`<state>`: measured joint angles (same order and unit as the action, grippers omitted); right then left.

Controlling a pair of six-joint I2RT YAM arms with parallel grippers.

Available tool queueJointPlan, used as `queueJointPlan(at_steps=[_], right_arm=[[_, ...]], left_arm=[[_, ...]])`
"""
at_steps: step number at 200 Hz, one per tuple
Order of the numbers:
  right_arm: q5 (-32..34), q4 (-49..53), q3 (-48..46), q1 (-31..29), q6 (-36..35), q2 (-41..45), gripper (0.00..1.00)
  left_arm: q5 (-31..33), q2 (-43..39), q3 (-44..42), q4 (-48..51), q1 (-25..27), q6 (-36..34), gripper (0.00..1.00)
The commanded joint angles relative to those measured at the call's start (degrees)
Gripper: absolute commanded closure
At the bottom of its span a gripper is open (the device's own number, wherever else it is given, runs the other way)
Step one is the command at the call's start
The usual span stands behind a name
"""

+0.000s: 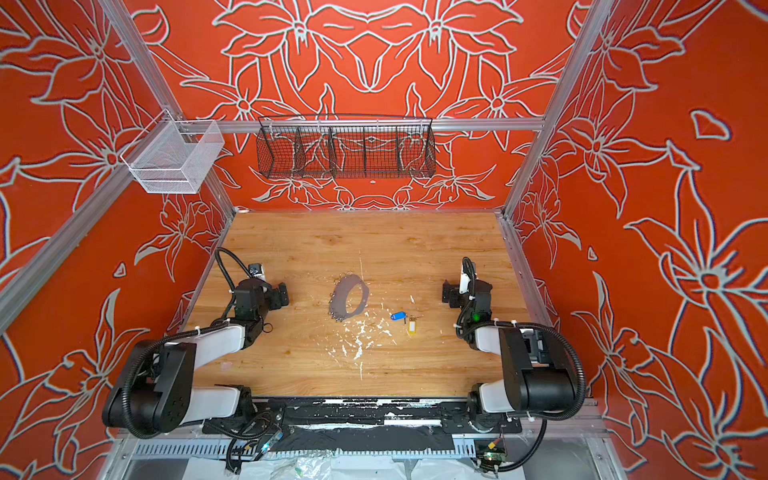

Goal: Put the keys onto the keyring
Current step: 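Raise both arms from rest and move grippers toward the metal plate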

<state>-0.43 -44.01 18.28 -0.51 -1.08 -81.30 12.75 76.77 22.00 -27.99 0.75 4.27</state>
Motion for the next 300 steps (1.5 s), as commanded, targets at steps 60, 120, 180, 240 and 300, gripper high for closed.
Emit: queueJointPlan(at_steps=[60,120,180,240,300], right_arm=[[0.12,-0.55,0.79,-0.36,-0.13,0.44,0.03],[0.09,-0.55,0.79,-0.34,-0.06,0.39,0.03],[0.07,-0.54,0.69,-0.36,-0.14,0.50,0.03],[10.05,8.81,-2.22,-3.13,2.31,17.38,0.03],[8.66,27.09,4.27,-3.08,24.34,33.68,0.03]], left_arm=[[-0.45,-0.12,0.84,-0.63,-0.40,-0.14,0.03],[-0.45,-0.12,0.83,-0.62,-0.40,-0.14,0.03],[-0.45,-0.13,0.77,-0.66,-0.40,-0.14,0.03],[-1.31,-4.95,2.37,5.32,0.29,-1.39,0.03],[-0.79,-16.63,9.61,26.17,0.68,9.17,0.03]])
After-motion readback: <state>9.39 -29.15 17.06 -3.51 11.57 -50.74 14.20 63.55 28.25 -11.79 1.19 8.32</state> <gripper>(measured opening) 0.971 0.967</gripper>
